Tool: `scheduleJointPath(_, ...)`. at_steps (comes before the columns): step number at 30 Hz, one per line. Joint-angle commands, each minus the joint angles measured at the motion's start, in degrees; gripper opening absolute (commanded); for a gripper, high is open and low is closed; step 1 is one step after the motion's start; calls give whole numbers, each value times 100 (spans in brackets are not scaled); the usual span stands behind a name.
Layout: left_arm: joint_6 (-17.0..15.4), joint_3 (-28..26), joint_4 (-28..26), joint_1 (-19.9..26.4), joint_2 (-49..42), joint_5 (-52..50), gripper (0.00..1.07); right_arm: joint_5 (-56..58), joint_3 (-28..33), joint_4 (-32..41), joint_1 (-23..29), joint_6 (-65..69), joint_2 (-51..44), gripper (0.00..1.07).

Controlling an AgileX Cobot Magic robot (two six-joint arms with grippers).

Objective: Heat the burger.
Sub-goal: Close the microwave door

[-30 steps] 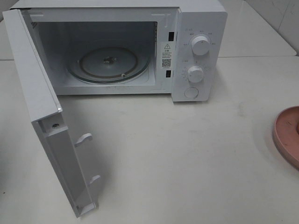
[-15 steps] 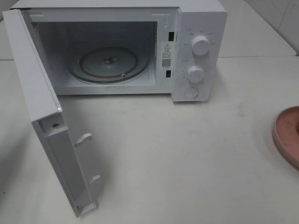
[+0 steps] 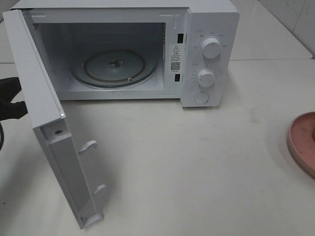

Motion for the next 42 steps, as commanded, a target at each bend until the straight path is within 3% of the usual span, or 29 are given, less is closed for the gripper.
scheduleJointPath(1,86,-149,-264,-275,155,-92,0,-11,6,-17,-23,-69,-149,76)
scheduleJointPath(5,103,-407,-739,-699,413,-92,0,-11,6,-17,-23,-69,-149,76)
scheduleJointPath(15,103,-1060,-917,-1278,808,-29,0,-11,6,-17,-23,-69,-149,76)
scheduleJointPath(17,103,-1421,-1381,-1536,974,218,0,-11,6,-17,-23,-69,-149,76)
scheduleJointPath(20,103,-1495,-1513,-1616,1014,286,0,-11,6,-17,-23,-69,-149,76)
scheduleJointPath(21,126,-1707,-1862,-1776,1106,453,0,-11,6,-17,-23,-69,-149,76)
scheduleJointPath(22,218,-1896,-2160,-1925,1192,636,0,-11,6,-17,-23,-69,-149,76)
scheduleJointPath(24,286,-2005,-2257,-1994,1238,676,0,-11,6,-17,-23,-69,-149,76)
scheduleJointPath(25,481,-2189,-2498,-2160,1341,739,0,-11,6,-17,-23,-69,-149,76)
scheduleJointPath(28,556,-2269,-2607,-2240,1375,785,0,-11,6,-17,-23,-69,-149,76)
scheduleJointPath(30,905,-2624,-3214,-2544,1547,1071,0,-11,6,-17,-23,-69,-149,76)
scheduleJointPath(33,1003,-2716,-3335,-2601,1593,1112,0,-11,6,-17,-23,-69,-149,76)
scheduleJointPath(35,1295,-3031,-3747,-2865,1736,1163,0,-11,6,-17,-23,-69,-149,76)
scheduleJointPath(42,1558,-3598,-4125,-3042,1982,1490,0,-11,6,-11,-23,-69,-149,76)
